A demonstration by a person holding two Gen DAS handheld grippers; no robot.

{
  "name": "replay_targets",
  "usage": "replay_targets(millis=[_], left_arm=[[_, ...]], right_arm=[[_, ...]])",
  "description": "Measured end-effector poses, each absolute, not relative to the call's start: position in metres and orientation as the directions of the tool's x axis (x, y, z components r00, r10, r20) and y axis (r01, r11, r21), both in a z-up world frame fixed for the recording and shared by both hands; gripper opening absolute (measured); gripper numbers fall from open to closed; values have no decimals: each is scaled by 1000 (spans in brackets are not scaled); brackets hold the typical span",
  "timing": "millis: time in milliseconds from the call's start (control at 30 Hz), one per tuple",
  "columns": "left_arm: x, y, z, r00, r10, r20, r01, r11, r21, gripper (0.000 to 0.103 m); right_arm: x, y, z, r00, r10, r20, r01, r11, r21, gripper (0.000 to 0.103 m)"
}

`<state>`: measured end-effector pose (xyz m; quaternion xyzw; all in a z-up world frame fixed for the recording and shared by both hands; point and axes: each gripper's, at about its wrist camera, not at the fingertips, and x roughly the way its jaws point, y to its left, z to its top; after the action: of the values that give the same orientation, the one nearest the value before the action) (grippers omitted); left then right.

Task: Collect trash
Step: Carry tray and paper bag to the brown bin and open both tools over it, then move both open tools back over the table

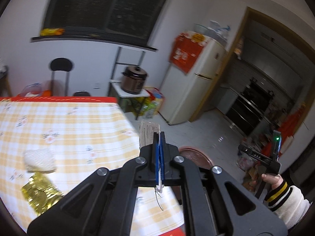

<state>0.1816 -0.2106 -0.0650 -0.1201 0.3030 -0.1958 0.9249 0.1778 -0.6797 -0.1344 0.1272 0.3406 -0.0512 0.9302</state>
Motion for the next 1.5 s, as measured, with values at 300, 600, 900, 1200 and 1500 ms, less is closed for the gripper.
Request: replay_targets(millis=[300, 600, 900, 1200, 1500], left_arm=[[225, -321, -81, 616, -572, -542, 452, 820, -352, 5], [254, -430, -89, 528, -636, -563, 581, 754, -306, 22], [262, -415, -64, 612, -612, -501, 548, 785, -289, 83], [239, -275, -64, 715, -483, -505, 348, 873, -342, 93], [180, -78, -77, 816, -202, -541, -2, 936, -352, 93]], right_arm=[[127, -735, -126, 761, -86, -643, 276, 940, 201, 98], [96, -782, -143, 729, -153, -667, 379, 902, 206, 98], [103, -772, -141, 745, -122, -655, 348, 910, 226, 98], [140, -714, -130, 766, -34, -642, 235, 944, 231, 98], [175, -615, -123, 757, 86, -647, 67, 976, 208, 98]])
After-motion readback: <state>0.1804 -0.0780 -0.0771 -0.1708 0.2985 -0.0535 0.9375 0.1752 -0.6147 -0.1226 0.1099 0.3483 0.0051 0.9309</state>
